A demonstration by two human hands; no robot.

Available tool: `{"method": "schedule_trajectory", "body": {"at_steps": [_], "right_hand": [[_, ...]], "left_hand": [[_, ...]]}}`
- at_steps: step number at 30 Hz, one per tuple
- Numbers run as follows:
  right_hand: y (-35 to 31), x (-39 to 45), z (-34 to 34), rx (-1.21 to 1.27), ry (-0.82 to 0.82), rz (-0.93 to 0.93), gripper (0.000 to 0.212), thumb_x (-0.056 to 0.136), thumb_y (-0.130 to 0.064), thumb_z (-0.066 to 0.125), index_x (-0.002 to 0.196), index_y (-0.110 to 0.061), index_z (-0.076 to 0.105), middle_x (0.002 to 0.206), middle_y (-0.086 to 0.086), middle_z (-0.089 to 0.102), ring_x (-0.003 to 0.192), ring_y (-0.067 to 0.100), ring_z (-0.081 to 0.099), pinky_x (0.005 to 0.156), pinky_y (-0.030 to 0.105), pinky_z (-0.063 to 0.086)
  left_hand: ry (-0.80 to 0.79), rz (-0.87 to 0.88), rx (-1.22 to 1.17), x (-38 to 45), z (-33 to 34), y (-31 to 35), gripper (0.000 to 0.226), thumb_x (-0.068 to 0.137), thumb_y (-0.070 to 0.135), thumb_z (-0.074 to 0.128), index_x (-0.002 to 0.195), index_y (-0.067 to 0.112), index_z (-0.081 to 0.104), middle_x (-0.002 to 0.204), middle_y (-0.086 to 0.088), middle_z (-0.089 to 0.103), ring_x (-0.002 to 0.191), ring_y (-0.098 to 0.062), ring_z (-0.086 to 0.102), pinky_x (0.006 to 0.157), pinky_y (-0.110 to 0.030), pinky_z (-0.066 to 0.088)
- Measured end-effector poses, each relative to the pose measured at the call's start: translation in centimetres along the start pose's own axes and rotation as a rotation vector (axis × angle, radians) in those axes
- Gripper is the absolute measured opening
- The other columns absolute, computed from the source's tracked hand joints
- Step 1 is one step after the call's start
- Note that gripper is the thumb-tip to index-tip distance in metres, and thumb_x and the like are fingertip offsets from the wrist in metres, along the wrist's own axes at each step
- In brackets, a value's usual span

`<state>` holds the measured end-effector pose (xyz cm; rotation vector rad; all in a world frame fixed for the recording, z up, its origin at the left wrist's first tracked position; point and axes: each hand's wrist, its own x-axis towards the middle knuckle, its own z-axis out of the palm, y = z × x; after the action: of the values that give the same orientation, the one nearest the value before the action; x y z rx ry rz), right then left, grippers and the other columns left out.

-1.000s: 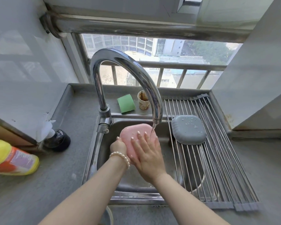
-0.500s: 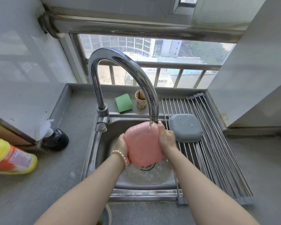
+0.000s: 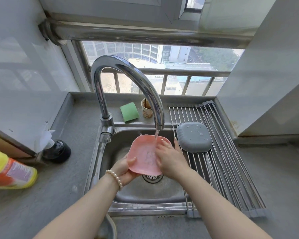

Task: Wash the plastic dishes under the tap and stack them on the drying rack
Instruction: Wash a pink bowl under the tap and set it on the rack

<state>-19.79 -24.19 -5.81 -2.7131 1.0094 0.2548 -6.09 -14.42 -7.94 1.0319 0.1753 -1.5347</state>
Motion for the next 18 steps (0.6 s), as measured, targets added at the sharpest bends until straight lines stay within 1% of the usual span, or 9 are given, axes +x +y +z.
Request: {"method": "schedule_trajectory", "body": {"at_steps": [1, 3, 5, 7, 11, 12, 14, 16, 18], "right_hand": [[-0.5, -0.3, 0.5, -0.160, -0.069, 0.033, 0.055, 0.101, -0.033, 0.022, 0.148, -0.006, 0.028, 0.157, 0.010, 0.022, 0.147, 0.023, 0.004, 0.115, 0.055, -0.013], [-1.9, -0.9, 1.7, -0.289, -0.159, 0.159, 0.066, 0.102, -0.041, 0.013, 0.150, 0.002, 0.001, 0.158, 0.019, -0.002, 0.146, 0.033, -0.011, 0.109, 0.054, -0.022], [-3.0, -0.5, 2.3, -0.151, -0.185, 0.334, 0.072, 0.101, -0.047, 0.011, 0.148, 0.004, -0.008, 0.155, 0.025, -0.013, 0.143, 0.038, -0.016, 0.110, 0.051, -0.021], [-3.6, 0.7, 2.3, 0.066, -0.186, 0.432, 0.072, 0.100, -0.049, 0.014, 0.149, -0.004, -0.014, 0.152, 0.028, -0.020, 0.141, 0.041, -0.020, 0.113, 0.049, -0.020], [-4.2, 2.3, 2.6, 0.211, -0.150, 0.297, 0.065, 0.100, -0.043, 0.019, 0.149, -0.020, -0.017, 0.152, 0.018, -0.030, 0.138, 0.042, -0.028, 0.110, 0.051, -0.019], [-4.2, 2.3, 2.6, 0.233, -0.146, 0.254, 0.065, 0.100, -0.040, 0.022, 0.150, -0.021, -0.016, 0.154, 0.012, -0.029, 0.139, 0.039, -0.028, 0.110, 0.052, -0.019], [-4.0, 2.4, 2.7, 0.240, -0.140, 0.161, 0.069, 0.098, -0.032, 0.028, 0.151, -0.020, -0.014, 0.157, 0.002, -0.023, 0.141, 0.030, -0.027, 0.111, 0.051, -0.019], [-4.3, 2.3, 2.5, 0.215, -0.137, 0.050, 0.071, 0.096, -0.027, 0.031, 0.151, -0.014, -0.011, 0.158, 0.003, -0.019, 0.143, 0.021, -0.024, 0.113, 0.048, -0.018], [-4.6, 2.4, 2.5, 0.244, -0.141, -0.036, 0.072, 0.094, -0.025, 0.032, 0.151, -0.012, -0.010, 0.159, 0.005, -0.014, 0.145, 0.018, -0.020, 0.115, 0.045, -0.018]], "left_hand": [[-0.006, 0.018, -0.019, -0.1, 0.2, -0.3, 0.025, 0.099, 0.006, 0.035, 0.114, 0.012, 0.054, 0.102, -0.020, 0.063, 0.091, -0.037, 0.059, 0.061, -0.055, 0.055], [-0.034, 0.027, -0.055, -0.1, 0.7, -0.9, 0.025, 0.101, 0.018, 0.036, 0.116, 0.017, 0.056, 0.108, -0.018, 0.064, 0.097, -0.036, 0.060, 0.075, -0.061, 0.050], [-0.072, 0.016, -0.096, 0.2, 1.6, -1.8, 0.029, 0.101, 0.023, 0.036, 0.121, 0.019, 0.056, 0.117, -0.019, 0.064, 0.107, -0.037, 0.059, 0.087, -0.063, 0.044], [-0.110, -0.014, -0.114, 0.5, 2.3, -2.5, 0.036, 0.100, 0.029, 0.036, 0.131, 0.019, 0.052, 0.123, -0.017, 0.062, 0.108, -0.035, 0.061, 0.089, -0.059, 0.046], [-0.213, -0.092, -0.155, 0.4, 2.9, -2.0, 0.056, 0.095, 0.050, 0.032, 0.132, 0.012, 0.051, 0.119, -0.012, 0.066, 0.095, -0.030, 0.068, 0.084, -0.051, 0.049], [-0.234, -0.101, -0.184, 0.3, 2.9, -1.8, 0.059, 0.094, 0.054, 0.032, 0.130, 0.012, 0.053, 0.122, -0.012, 0.064, 0.097, -0.030, 0.068, 0.084, -0.052, 0.050], [-0.271, -0.092, -0.239, 0.1, 3.0, -1.4, 0.064, 0.090, 0.060, 0.036, 0.133, 0.015, 0.052, 0.135, -0.012, 0.055, 0.114, -0.031, 0.060, 0.090, -0.052, 0.049], [-0.234, -0.059, -0.259, 0.6, 2.9, -1.3, 0.068, 0.087, 0.063, 0.039, 0.135, 0.016, 0.051, 0.137, -0.011, 0.053, 0.124, -0.030, 0.051, 0.095, -0.052, 0.042], [-0.160, 0.007, -0.272, 1.4, 2.7, -1.5, 0.061, 0.089, 0.062, 0.039, 0.125, 0.017, 0.057, 0.123, -0.006, 0.063, 0.114, -0.027, 0.057, 0.087, -0.047, 0.043]]}}
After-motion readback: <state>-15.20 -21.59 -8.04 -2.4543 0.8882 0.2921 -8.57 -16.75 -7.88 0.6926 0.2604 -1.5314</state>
